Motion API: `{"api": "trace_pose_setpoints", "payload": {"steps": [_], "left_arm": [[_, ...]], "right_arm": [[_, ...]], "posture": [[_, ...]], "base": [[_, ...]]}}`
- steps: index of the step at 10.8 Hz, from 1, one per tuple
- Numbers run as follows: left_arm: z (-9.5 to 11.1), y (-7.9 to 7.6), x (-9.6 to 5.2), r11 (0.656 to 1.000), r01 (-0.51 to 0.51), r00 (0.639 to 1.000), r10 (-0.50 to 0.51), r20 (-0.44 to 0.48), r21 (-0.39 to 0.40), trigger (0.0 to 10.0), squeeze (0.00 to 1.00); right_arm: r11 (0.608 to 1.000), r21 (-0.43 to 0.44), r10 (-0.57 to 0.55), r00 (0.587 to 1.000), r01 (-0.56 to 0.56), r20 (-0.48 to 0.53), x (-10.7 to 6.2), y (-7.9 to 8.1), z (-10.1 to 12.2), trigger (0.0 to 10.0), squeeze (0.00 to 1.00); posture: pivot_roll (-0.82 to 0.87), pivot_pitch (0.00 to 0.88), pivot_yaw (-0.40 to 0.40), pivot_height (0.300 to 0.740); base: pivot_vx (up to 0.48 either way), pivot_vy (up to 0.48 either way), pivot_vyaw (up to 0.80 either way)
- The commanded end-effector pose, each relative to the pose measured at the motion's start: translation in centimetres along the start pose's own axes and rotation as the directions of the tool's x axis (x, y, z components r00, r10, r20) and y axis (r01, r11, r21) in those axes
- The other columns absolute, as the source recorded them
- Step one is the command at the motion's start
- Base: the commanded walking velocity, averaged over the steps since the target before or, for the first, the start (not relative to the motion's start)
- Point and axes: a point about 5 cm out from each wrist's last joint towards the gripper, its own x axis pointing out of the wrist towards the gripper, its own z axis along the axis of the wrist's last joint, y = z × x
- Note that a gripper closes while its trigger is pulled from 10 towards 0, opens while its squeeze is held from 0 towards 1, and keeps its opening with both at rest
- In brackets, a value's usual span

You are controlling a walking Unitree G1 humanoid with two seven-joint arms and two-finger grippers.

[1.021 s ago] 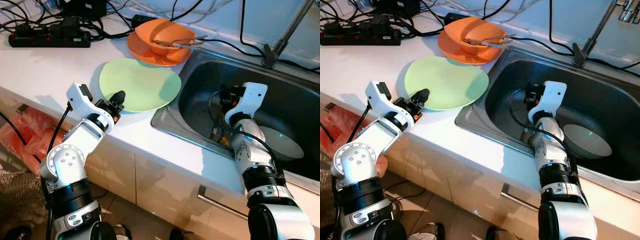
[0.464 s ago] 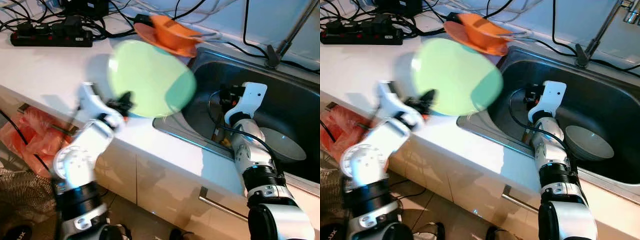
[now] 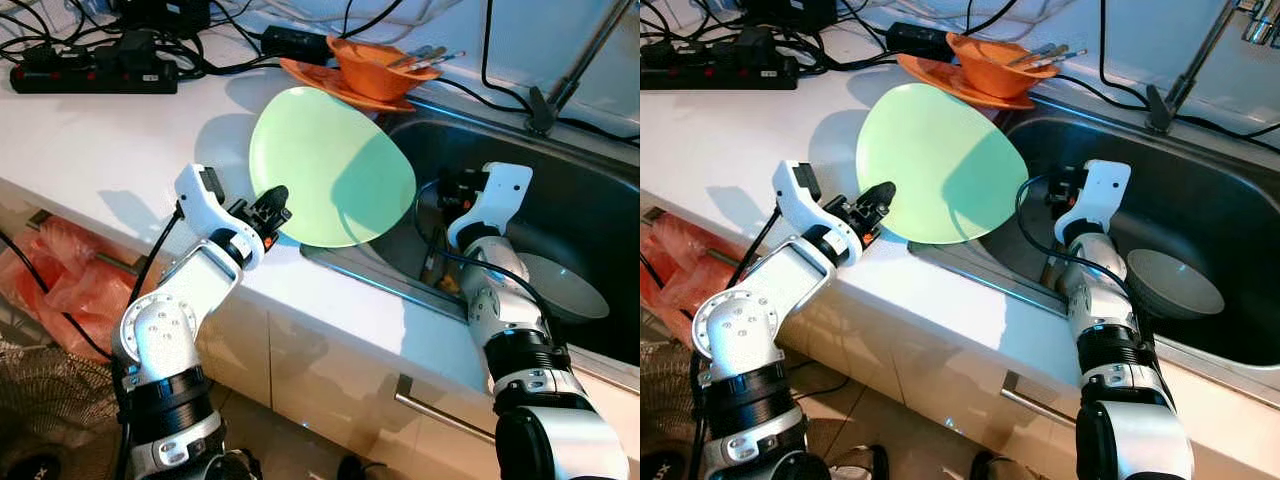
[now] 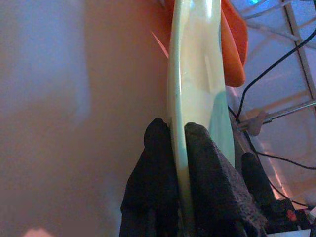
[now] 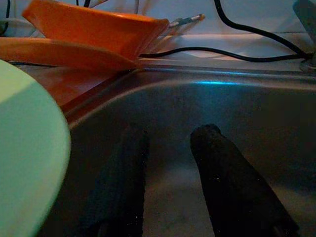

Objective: Kitchen organization

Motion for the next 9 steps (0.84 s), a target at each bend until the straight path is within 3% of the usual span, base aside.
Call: {"api": "trace_pose_setpoints", "payload": {"steps": [1, 4, 6, 9], "left_arm": [[-0.6, 0.9, -0.3, 0.997, -0.072, 0.997, 0.073, -0.028, 0.018, 10.0, 0.0], [-0.2, 1.4, -0.9, 0.993, -0.121, 0.993, 0.12, 0.016, 0.01, 10.0, 0.0], [1.3, 2.3, -2.2, 0.985, -0.172, 0.98, 0.17, 0.101, 0.013, 10.0, 0.0], [4.6, 4.4, -5.2, 0.948, -0.313, 0.926, 0.29, 0.24, 0.062, 10.0, 0.0]], "right_arm": [[1.0, 0.001, 0.002, 0.999, -0.002, -0.042, -0.1, -0.2, -0.7, 10.0, 0.0], [1.0, -0.002, 0.01, 0.999, -0.01, -0.043, 0.0, -0.1, -0.6, 10.0, 0.0], [1.0, -0.003, 0.014, 0.999, -0.014, -0.045, 0.0, -0.1, -0.6, 10.0, 0.0], [1.0, -0.004, 0.031, 0.998, -0.031, -0.061, 0.1, 0.1, -0.9, 10.0, 0.0]], "posture": [[0.09, 0.131, -0.07, 0.74], [0.1, 0.13, -0.078, 0.74], [0.11, 0.133, -0.085, 0.74], [0.13, 0.14, -0.098, 0.74]], "base": [[0.0, 0.0, 0.0], [0.0, 0.0, 0.0], [0.0, 0.0, 0.0], [0.0, 0.0, 0.0]]}}
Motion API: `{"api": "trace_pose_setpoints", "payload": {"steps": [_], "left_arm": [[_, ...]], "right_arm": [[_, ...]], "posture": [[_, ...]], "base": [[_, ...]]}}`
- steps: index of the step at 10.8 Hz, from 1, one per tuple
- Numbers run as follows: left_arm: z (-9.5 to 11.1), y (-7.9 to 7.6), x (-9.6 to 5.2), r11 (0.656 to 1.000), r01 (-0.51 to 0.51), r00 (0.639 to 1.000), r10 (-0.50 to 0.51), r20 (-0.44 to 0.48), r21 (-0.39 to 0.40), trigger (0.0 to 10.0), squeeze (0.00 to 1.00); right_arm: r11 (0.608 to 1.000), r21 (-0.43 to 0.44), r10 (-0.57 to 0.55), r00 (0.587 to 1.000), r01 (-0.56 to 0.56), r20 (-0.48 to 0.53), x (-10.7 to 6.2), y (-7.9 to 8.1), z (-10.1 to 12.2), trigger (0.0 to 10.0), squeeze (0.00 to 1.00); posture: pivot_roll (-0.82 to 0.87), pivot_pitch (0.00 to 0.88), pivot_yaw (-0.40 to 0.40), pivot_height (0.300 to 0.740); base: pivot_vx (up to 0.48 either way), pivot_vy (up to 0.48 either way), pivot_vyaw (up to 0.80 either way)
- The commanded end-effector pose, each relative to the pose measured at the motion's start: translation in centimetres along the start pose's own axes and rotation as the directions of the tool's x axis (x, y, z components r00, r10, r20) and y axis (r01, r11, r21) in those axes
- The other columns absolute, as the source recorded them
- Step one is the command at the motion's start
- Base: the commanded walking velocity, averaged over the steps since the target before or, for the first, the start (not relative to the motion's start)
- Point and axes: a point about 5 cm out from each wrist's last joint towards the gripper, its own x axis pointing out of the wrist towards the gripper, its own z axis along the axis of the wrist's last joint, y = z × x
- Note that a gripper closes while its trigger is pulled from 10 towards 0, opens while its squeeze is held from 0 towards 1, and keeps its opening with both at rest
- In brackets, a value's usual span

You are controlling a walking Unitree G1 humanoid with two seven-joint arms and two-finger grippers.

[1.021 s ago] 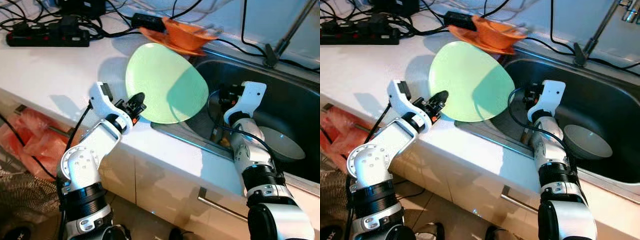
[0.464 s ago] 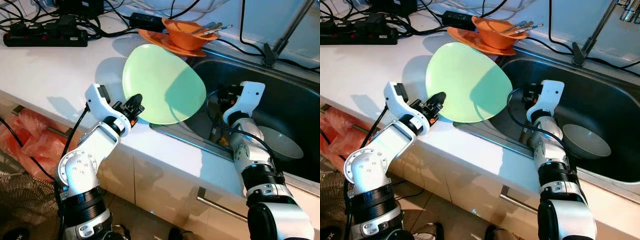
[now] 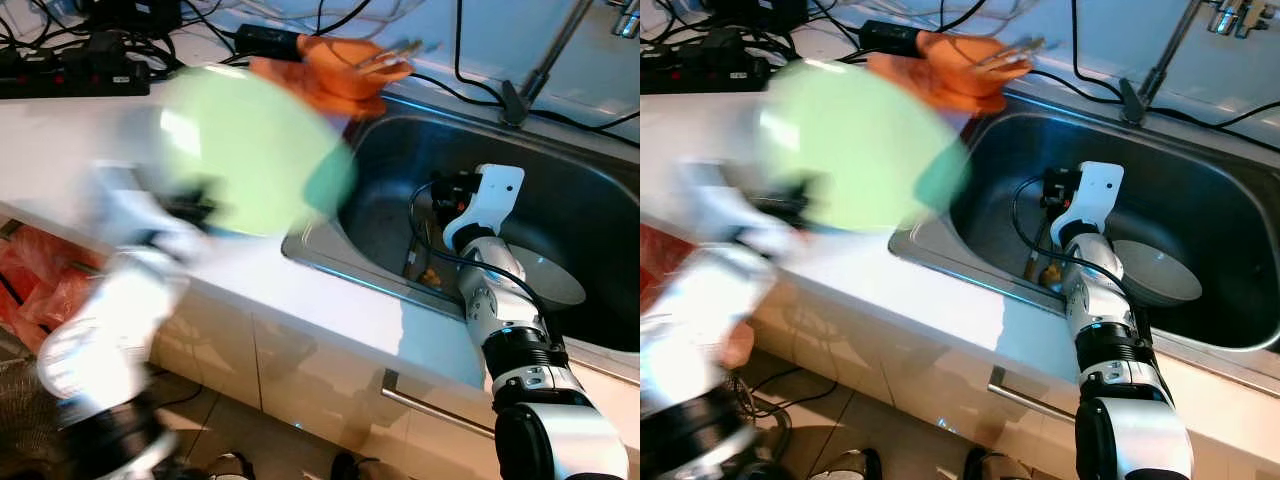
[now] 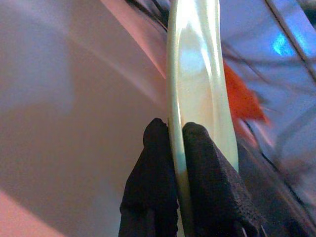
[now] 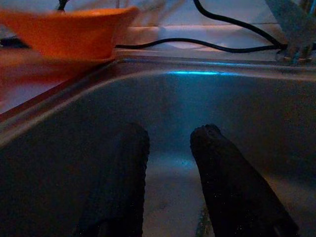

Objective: Kitchen organization

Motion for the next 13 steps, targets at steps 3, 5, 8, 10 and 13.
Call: {"api": "trace_pose_setpoints", "payload": {"steps": [3, 5, 8, 10, 13], "left_arm": [[1.3, 2.6, -0.8, 0.98, -0.182, 0.983, 0.178, 0.051, 0.082, 10.0, 0.0], [1.2, 1.0, -0.2, 0.989, -0.111, 0.993, 0.106, 0.056, 0.094, 10.0, 0.0], [0.1, -2.8, 1.0, 0.989, 0.113, 0.993, -0.115, 0.024, 0.094, 10.0, 0.0], [-1.4, -6.1, 1.8, 0.954, 0.283, 0.959, -0.282, -0.018, 0.101, 10.0, 0.0], [-2.4, -9.4, 2.3, 0.9, 0.42, 0.908, -0.418, -0.038, 0.12, 10.0, 0.0]], "right_arm": [[1.0, -0.004, 0.016, 0.999, -0.016, -0.032, 0.1, 0.1, -0.4, 10.0, 0.0], [1.0, -0.005, 0.019, 0.999, -0.019, -0.032, 0.1, 0.2, -0.4, 10.0, 0.0], [1.0, -0.006, 0.015, 0.999, -0.015, -0.032, 0.1, 0.0, -0.4, 10.0, 0.0], [1.0, 0.0, 0.031, 0.999, -0.031, -0.031, 0.0, 0.2, -0.5, 10.0, 0.0], [0.999, 0.011, 0.04, 0.999, -0.039, -0.033, -0.2, 0.1, -0.6, 10.0, 0.0]], "posture": [[0.13, 0.138, -0.107, 0.74], [0.13, 0.134, -0.103, 0.74], [0.12, 0.126, -0.098, 0.74], [0.1, 0.117, -0.085, 0.74], [0.09, 0.111, -0.074, 0.74]], "base": [[0.0, 0.0, 0.0], [0.0, 0.0, 0.0], [0.0, 0.0, 0.0], [0.0, 0.0, 0.0], [0.0, 0.0, 0.0]]}}
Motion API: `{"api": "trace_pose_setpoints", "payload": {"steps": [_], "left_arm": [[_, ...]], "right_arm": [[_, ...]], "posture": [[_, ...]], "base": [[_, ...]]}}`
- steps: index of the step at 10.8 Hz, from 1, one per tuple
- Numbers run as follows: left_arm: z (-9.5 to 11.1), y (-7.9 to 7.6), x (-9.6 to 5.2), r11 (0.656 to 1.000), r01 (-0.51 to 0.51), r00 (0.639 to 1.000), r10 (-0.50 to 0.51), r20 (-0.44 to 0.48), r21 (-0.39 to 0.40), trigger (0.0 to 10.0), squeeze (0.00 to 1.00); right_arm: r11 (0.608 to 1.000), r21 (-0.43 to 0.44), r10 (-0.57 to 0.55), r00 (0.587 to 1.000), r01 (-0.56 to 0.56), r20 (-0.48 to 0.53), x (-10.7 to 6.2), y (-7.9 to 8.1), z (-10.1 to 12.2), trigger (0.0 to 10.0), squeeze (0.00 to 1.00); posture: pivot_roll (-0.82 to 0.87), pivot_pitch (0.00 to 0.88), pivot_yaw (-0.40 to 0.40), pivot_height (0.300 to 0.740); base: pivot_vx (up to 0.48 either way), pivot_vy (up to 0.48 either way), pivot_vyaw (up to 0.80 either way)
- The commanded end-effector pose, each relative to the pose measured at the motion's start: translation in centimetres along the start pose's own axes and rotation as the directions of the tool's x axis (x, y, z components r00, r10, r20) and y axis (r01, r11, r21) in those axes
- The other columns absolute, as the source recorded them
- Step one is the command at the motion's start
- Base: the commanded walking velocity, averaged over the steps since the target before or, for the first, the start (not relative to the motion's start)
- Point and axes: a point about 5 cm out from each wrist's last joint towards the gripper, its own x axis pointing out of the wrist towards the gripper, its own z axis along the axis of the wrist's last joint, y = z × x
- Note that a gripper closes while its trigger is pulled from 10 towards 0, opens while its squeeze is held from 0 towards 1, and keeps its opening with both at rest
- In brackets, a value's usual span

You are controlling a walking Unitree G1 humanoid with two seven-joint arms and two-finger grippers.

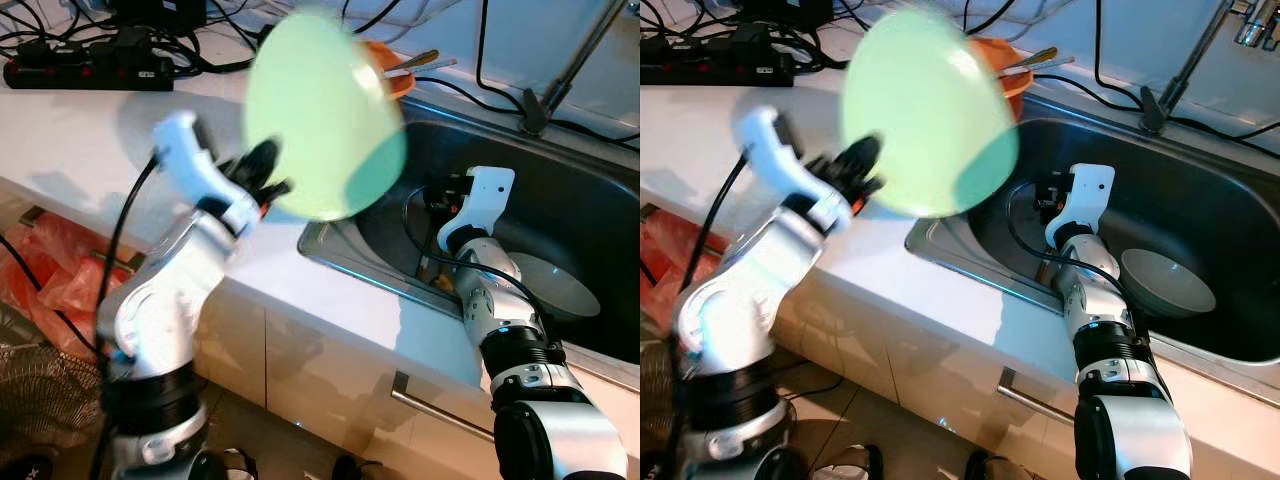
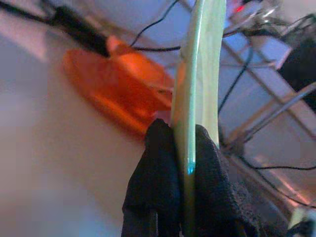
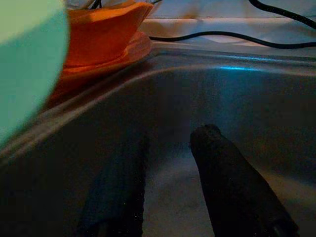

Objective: Kitchen organization

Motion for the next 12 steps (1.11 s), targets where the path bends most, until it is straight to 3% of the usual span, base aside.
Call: {"api": "trace_pose_setpoints", "payload": {"steps": [1, 4, 6, 9, 10, 12], "left_arm": [[0.6, -1.5, 0.4, 0.997, 0.078, 0.996, -0.079, 0.038, 0.029, 10.0, 0.0], [1.1, -1.8, 1.1, 0.994, 0.098, 0.992, -0.101, 0.078, 0.042, 10.0, 0.0], [0.9, -2.0, 2.3, 0.994, 0.111, 0.985, -0.113, 0.128, 0.024, 10.0, 0.0], [0.3, -2.3, 3.5, 0.991, 0.133, 0.981, -0.133, 0.139, 0.011, 10.0, 0.0], [-0.1, -2.6, 4.0, 0.99, 0.142, 0.981, -0.142, 0.135, 0.009, 10.0, 0.0], [-0.5, -3.0, 4.4, 0.988, 0.154, 0.979, -0.152, 0.133, -0.004, 10.0, 0.0]], "right_arm": [[1.0, 0.011, -0.011, 1.0, 0.011, -0.009, -0.3, -0.4, -0.2, 10.0, 0.0], [0.997, 0.058, -0.048, 0.999, 0.049, -0.007, -0.4, -1.5, 0.0, 10.0, 0.0], [0.938, 0.343, -0.061, 0.998, 0.054, 0.011, 0.0, -2.2, 0.9, 10.0, 0.0], [0.82, 0.568, 0.034, 0.997, -0.071, 0.076, 0.1, -1.6, 2.4, 10.0, 0.0], [0.771, 0.621, 0.092, 0.989, -0.145, 0.116, -0.1, -1.1, 3.1, 10.0, 0.0], [0.733, 0.633, 0.18, 0.969, -0.248, 0.171, -0.6, -0.2, 3.8, 10.0, 0.0]], "posture": [[0.09, 0.11, -0.073, 0.74], [0.08, 0.101, -0.067, 0.74], [0.07, 0.088, -0.062, 0.74], [0.06, 0.086, -0.051, 0.74], [0.05, 0.093, -0.05, 0.74], [0.04, 0.108, -0.05, 0.74]], "base": [[0.0, 0.0, 0.0], [0.0, 0.0, 0.0], [0.0, 0.0, 0.0], [0.0, 0.0, 0.0], [0.0, 0.0, 0.0], [0.0, 0.0, 0.0]]}}
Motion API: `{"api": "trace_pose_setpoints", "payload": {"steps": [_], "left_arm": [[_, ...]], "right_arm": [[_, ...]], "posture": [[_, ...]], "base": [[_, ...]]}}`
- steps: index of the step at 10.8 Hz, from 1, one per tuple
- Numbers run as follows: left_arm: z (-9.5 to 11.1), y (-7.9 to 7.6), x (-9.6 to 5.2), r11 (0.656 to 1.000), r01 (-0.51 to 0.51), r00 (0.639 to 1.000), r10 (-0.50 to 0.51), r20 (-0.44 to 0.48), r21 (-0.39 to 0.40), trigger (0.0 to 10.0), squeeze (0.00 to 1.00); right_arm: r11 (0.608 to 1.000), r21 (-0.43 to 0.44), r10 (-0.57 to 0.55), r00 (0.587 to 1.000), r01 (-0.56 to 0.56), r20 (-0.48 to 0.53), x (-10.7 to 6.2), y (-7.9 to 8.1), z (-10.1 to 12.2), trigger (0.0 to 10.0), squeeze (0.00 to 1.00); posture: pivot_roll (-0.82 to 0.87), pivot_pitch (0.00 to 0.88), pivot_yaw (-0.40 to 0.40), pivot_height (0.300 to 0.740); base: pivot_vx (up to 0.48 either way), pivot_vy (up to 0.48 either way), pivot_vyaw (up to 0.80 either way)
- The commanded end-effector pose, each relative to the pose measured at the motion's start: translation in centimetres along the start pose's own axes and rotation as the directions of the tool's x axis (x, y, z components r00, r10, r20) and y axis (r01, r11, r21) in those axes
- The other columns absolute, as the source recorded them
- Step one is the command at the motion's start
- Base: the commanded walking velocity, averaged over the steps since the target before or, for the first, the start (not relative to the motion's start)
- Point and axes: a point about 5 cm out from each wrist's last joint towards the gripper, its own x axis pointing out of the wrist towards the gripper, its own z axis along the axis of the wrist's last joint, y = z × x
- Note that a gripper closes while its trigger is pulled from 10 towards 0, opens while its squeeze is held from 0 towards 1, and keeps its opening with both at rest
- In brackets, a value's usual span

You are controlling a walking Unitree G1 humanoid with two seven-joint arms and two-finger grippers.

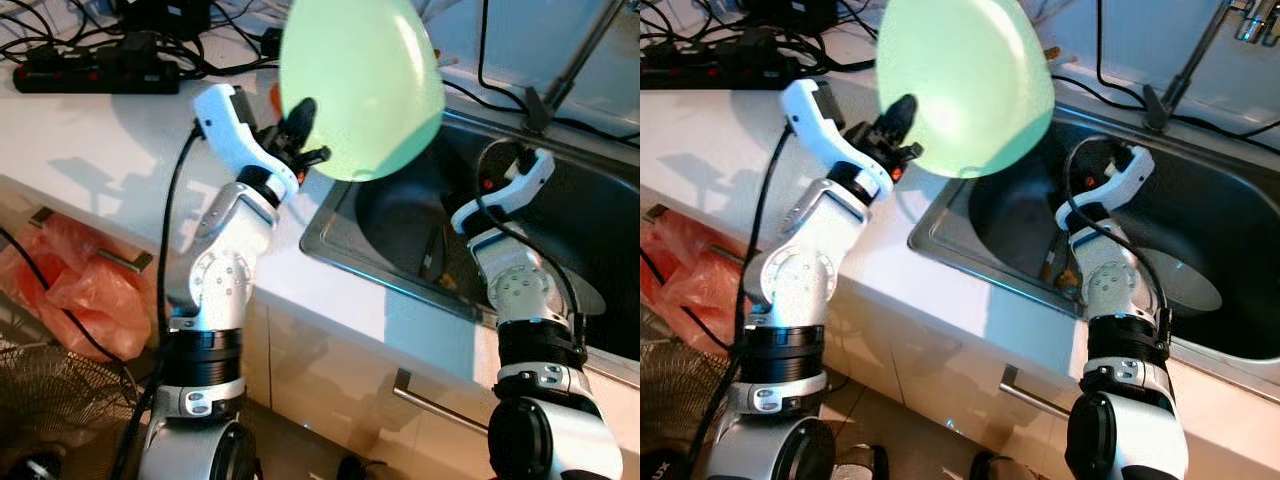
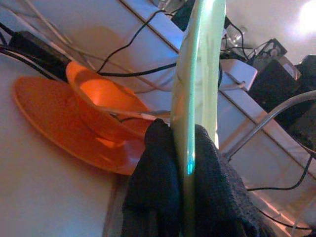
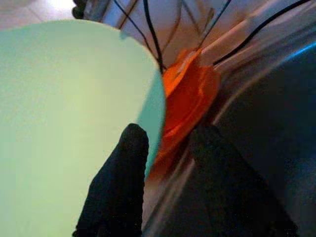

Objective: Kitchen organization

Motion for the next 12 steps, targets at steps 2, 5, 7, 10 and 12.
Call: {"api": "trace_pose_setpoints", "payload": {"steps": [2, 5, 7, 10, 12], "left_arm": [[0.7, -1.4, 0.7, 0.998, 0.063, 0.997, -0.063, 0.046, 0.013, 10.0, 0.0], [0.9, -1.2, 0.8, 0.999, 0.052, 0.996, -0.052, 0.067, 0.011, 10.0, 0.0], [1.1, -1.3, 0.8, 0.998, 0.058, 0.995, -0.057, 0.079, -0.003, 10.0, 0.0], [0.9, -1.5, 0.9, 0.997, 0.071, 0.995, -0.07, 0.077, -0.02, 10.0, 0.0], [0.9, -1.7, 0.9, 0.996, 0.082, 0.994, -0.079, 0.072, -0.031, 10.0, 0.0]], "right_arm": [[0.999, 0.04, 0.035, 0.999, -0.035, -0.007, -0.6, 0.3, -0.1, 10.0, 0.0], [0.998, 0.049, 0.049, 0.999, -0.048, -0.024, -0.7, 0.7, -0.4, 10.0, 0.0], [0.997, 0.058, 0.044, 0.998, -0.042, -0.04, -0.8, 0.6, -0.7, 10.0, 0.0], [0.996, 0.073, 0.062, 0.997, -0.058, -0.055, -0.8, 1.0, -1.1, 10.0, 0.0], [0.995, 0.076, 0.062, 0.996, -0.057, -0.06, -0.7, 1.0, -1.3, 10.0, 0.0]], "posture": [[0.05, 0.116, -0.051, 0.74], [0.05, 0.124, -0.053, 0.74], [0.05, 0.127, -0.056, 0.74], [0.05, 0.127, -0.055, 0.74], [0.05, 0.127, -0.054, 0.74]], "base": [[0.0, 0.0, 0.0], [0.0, 0.0, 0.0], [0.0, 0.0, 0.0], [0.0, 0.0, 0.0], [0.0, 0.0, 0.0]]}}
